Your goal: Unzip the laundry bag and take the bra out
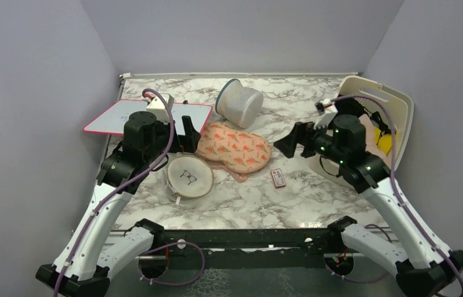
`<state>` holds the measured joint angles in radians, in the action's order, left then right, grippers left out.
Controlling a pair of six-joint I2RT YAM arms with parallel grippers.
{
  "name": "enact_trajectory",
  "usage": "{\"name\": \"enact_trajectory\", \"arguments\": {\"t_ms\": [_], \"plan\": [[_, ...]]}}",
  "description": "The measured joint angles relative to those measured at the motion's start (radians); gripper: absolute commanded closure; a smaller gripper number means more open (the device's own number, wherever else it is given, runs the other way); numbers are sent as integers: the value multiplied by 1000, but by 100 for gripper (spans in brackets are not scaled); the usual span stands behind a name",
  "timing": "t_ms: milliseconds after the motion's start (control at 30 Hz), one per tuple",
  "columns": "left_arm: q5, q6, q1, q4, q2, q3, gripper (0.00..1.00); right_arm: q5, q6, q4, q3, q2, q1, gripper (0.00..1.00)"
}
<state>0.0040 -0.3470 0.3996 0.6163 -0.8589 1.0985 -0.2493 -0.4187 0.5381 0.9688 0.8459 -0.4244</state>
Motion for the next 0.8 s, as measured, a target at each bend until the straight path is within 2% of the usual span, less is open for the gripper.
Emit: {"name": "enact_trajectory", "arguments": {"t_ms": [200,267,367,533,667,800], "plan": [[90,1,-8,48,-4,-9,1,-7,-87,-136,-38,200,-174,0],[100,1,-8,58,10,-20,1,-6,-111,-182,-37,269,-281,0],[107,0,-10,73,29,-32,1,-8,-156,-270,-39,380,-395,9],[106,-28,-13,79,63,-64,1,-3,-262,-448,-47,578,-585,9],[134,-64,-13,91,72,-74,1,-14,-349,-567,-54,731,-671,9],[160,-83,-13,92,66,-75,1,3,-438,-622,-78,776,-675,10]]}}
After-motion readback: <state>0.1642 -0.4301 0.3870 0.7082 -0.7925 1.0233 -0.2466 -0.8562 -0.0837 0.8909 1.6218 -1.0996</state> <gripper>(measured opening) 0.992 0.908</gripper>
